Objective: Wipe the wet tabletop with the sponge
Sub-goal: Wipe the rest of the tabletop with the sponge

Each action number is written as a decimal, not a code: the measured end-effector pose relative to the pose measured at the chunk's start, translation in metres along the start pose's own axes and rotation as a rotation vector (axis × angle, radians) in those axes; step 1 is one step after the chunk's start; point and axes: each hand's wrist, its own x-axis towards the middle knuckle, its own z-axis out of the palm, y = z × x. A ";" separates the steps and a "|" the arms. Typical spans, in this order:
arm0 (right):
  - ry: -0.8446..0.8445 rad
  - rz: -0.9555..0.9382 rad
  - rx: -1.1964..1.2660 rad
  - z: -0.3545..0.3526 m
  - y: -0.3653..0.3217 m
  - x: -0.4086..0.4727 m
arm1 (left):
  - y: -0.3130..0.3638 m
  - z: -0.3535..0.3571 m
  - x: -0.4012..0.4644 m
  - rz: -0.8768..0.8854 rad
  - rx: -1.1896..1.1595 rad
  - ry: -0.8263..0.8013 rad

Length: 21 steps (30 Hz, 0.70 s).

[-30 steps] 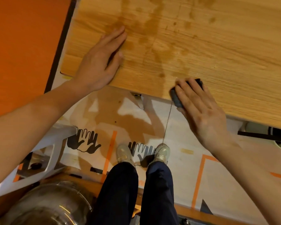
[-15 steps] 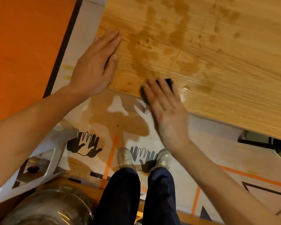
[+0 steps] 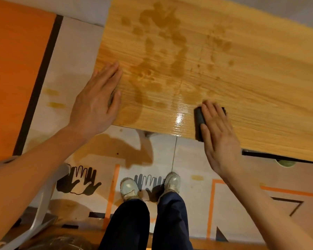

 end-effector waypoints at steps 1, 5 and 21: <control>0.035 0.070 0.010 0.001 0.003 0.017 | 0.000 0.000 0.000 0.007 0.003 0.008; 0.161 0.346 0.056 0.010 -0.003 0.066 | 0.000 0.000 -0.001 0.017 0.004 0.015; 0.129 0.181 0.115 0.028 -0.061 0.055 | -0.002 0.004 -0.001 0.014 0.007 0.013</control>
